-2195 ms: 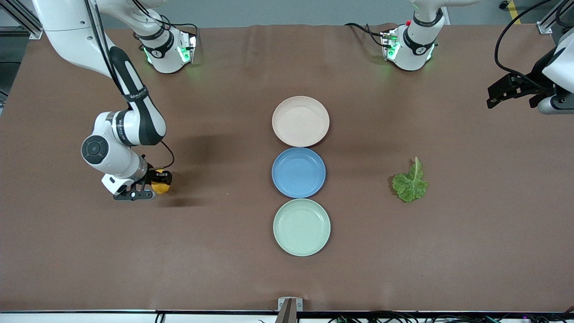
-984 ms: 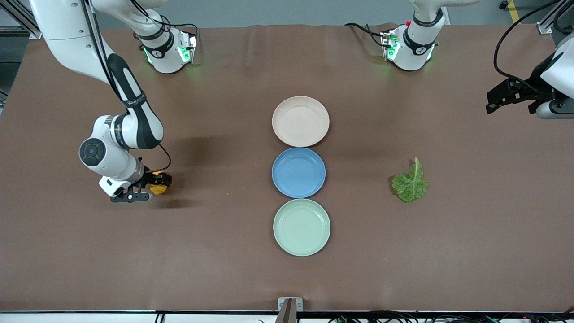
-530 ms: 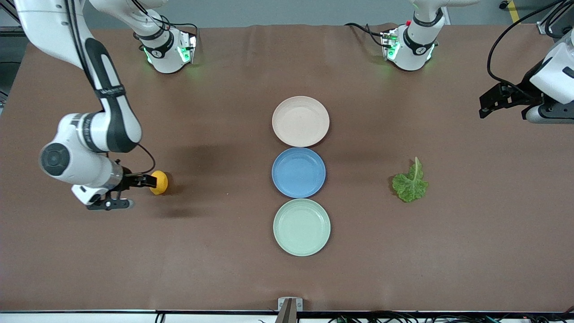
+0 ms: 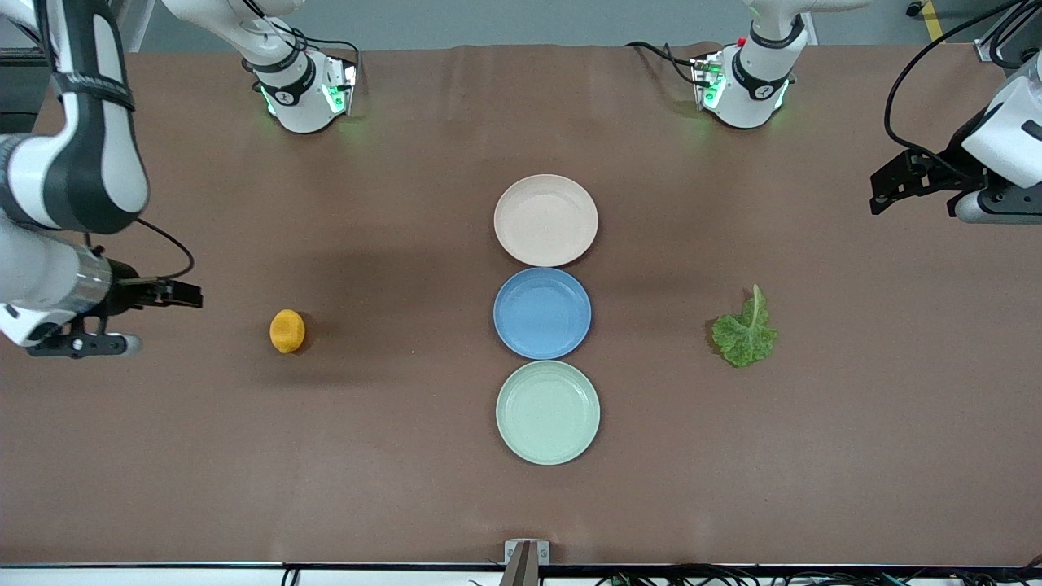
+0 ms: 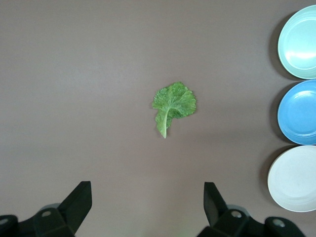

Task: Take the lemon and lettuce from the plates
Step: 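Open the right gripper and raise it away from the lemon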

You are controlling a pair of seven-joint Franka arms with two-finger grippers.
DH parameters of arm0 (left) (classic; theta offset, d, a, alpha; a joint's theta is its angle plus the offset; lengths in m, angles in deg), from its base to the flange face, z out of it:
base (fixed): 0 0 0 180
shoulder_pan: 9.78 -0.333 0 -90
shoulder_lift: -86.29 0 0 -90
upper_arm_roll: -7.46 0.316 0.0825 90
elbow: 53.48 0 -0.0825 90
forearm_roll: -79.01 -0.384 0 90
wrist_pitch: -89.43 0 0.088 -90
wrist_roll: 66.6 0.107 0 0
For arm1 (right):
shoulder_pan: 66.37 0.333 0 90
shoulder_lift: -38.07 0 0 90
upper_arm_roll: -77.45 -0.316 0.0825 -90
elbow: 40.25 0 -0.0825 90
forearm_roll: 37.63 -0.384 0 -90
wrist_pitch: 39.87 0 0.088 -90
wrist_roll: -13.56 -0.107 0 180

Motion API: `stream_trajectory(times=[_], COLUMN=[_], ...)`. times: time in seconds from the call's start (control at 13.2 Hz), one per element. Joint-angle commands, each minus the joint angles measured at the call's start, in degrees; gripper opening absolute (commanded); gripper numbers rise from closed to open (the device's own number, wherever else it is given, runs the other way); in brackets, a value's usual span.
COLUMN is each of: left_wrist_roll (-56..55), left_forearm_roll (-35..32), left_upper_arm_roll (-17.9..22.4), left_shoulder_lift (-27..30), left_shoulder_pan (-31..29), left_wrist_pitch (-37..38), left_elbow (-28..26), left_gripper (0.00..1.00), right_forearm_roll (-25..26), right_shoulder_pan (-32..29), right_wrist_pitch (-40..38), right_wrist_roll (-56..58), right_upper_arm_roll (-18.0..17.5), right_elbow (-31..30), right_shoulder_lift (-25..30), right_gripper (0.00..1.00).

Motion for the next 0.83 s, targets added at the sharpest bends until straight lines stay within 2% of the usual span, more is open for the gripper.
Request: stream_trajectory(times=[0.0,0.23,0.76], left_wrist_roll=[0.9,0.8,0.9], left_forearm_roll=[1.0,1.0,1.0], left_upper_arm_roll=[0.0,0.0,0.0], left_shoulder_lift=[-0.3,-0.2,-0.1], left_shoulder_pan=[-0.1,-0.1,-0.2], left_wrist_pitch=[0.0,0.0,0.1], left_elbow=[0.9,0.9,0.9], left_gripper=[1.0,1.0,1.0], right_forearm_roll=[0.4,0.7,0.0], right_shoulder_pan=[-1.3,-1.5,-1.2], right_wrist_pitch=[-4.3,-6.8,-9.0], right_wrist_roll=[0.5,0.1,-0.5], right_upper_arm_roll=[-0.6,-0.5,-0.6], right_elbow=[4.9,11.0,11.2], right_shoulder_lift=[-0.7,-1.2,-0.9], right_gripper=[1.0,1.0,1.0])
